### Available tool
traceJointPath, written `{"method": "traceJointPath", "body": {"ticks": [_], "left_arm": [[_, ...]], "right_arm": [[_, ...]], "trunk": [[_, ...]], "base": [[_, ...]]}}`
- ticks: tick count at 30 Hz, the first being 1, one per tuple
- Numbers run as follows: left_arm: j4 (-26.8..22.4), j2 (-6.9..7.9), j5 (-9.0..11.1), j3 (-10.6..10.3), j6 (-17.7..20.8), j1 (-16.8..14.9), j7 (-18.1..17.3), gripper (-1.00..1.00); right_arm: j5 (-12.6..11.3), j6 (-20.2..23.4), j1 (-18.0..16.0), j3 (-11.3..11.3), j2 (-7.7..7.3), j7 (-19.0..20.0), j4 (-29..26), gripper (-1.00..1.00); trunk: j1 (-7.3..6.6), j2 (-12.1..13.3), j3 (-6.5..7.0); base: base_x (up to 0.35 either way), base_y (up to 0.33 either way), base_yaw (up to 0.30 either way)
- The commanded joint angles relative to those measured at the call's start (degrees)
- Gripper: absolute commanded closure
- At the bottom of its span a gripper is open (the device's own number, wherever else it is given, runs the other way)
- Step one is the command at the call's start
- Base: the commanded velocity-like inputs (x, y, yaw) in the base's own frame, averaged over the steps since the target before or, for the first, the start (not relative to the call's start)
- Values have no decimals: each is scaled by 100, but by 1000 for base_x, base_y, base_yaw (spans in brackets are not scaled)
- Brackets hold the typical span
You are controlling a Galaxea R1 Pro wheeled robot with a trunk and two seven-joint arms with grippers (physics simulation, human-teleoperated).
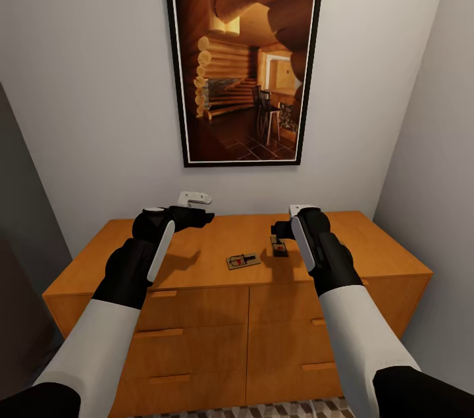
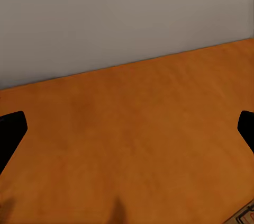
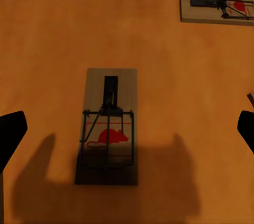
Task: Take the four mousetraps from the cabinet in the bathroom and place them on the bathroom floor. Make sure all four end up on the same floor surface, and ensure that at least two of them are either under or directly next to the same bathroom sink.
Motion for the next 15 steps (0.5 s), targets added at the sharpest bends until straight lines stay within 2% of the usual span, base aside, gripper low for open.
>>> {"method": "traceJointPath", "body": {"ticks": [1,15], "left_arm": [[-4,-1,11,3,27,-4,-6,-100],[-1,1,13,3,23,-4,-8,-100]], "right_arm": [[-32,21,-4,6,1,-40,-3,-100],[-33,21,-4,-26,7,-41,13,-100]], "trunk": [[0,-4,-7],[0,-4,-7]], "base": [[0,0,0],[0,0,0]]}}
